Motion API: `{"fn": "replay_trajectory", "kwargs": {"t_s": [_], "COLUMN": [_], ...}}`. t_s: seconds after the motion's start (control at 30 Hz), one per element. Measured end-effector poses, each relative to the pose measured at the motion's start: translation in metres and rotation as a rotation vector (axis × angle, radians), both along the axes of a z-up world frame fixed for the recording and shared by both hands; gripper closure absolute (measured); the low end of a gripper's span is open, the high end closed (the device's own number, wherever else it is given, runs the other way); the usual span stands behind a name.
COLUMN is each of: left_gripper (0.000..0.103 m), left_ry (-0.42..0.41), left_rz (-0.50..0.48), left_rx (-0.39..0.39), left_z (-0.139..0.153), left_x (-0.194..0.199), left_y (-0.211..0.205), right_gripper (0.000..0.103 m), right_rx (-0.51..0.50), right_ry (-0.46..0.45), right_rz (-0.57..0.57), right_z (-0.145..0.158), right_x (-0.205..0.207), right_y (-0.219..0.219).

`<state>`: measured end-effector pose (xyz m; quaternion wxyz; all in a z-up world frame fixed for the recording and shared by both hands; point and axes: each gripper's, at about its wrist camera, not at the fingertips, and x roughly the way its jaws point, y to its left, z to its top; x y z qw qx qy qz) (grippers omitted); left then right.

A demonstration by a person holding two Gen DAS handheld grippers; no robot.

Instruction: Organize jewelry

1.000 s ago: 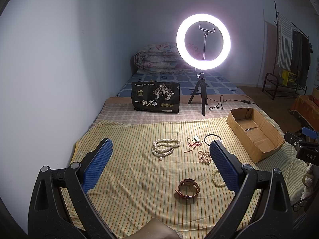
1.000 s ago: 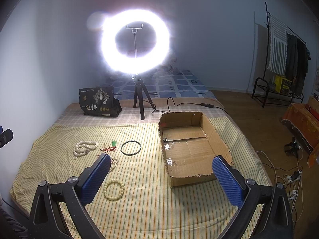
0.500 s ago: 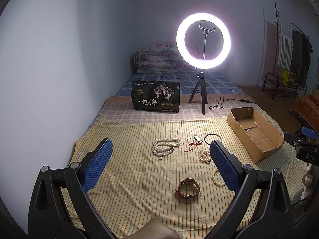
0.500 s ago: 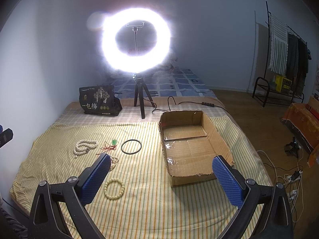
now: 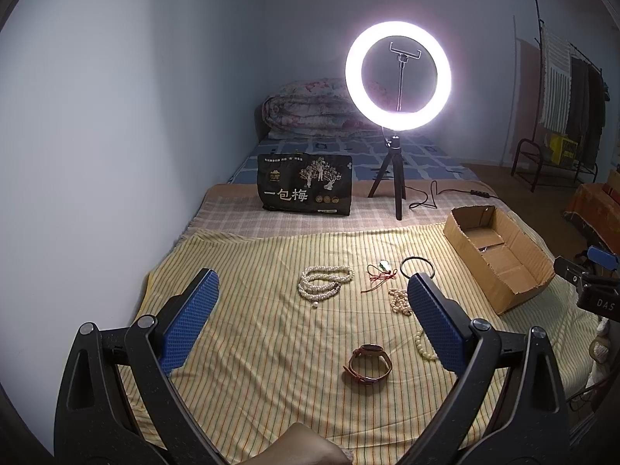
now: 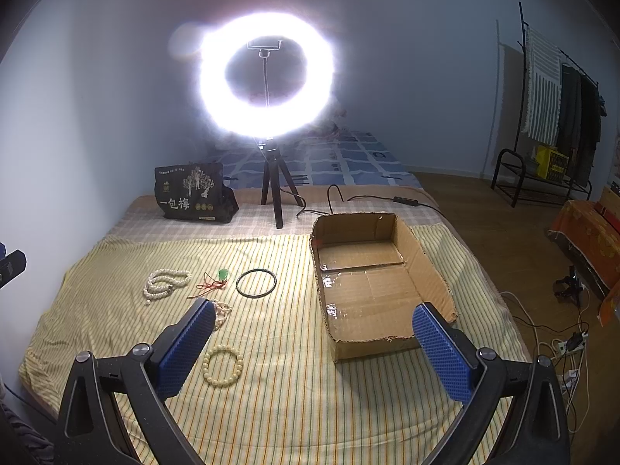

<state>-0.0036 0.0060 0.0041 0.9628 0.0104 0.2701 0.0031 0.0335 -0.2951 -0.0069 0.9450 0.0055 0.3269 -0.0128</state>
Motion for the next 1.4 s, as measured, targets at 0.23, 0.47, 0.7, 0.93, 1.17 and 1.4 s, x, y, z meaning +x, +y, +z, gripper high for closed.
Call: {"fn": "replay_trajectory", "kwargs": {"t_s": [0.23,0.47,0.7,0.93,1.17,1.4], "left_gripper": [0.003,0.003,0.003,0.014,0.037,0.053], "left_ry": [0.010,0.066,0.195,0.253,0.383,0.589], "left_rz": [0.007,0.016,-0.034,-0.049,-0.109,-0.178], "left_rx": [0.008,0.006,-0.061,-0.068,-0.080,-0.175], "left_z": [-0.003,-0.013,-0.032,-0.050,-0.081,-0.125], "left_x": [0.002,0.013,0.032,0.046,0.065,0.083], "left_y": [0.000,0.007,0.015,0.023,0.018,0.001], "right_gripper": [0.000,0.000,0.000,0.000,0.011,0.036], "right_rx": [-0.007,-0.030,-0.040,-0.077,-0.067,-0.054], "right_ry": [0.006,-0.025,-0.053,-0.009,0.175,0.361], "right_rz": [0.003,0.015,0.060,0.172,0.289,0.360], "right_z": [0.000,-0.002,-0.007,-0.018,-0.056,-0.102], "right_x": [0.001,0.002,0.011,0.025,0.046,0.065], "right_y": [0.001,0.006,0.007,0.021,0.038,0.054]}}
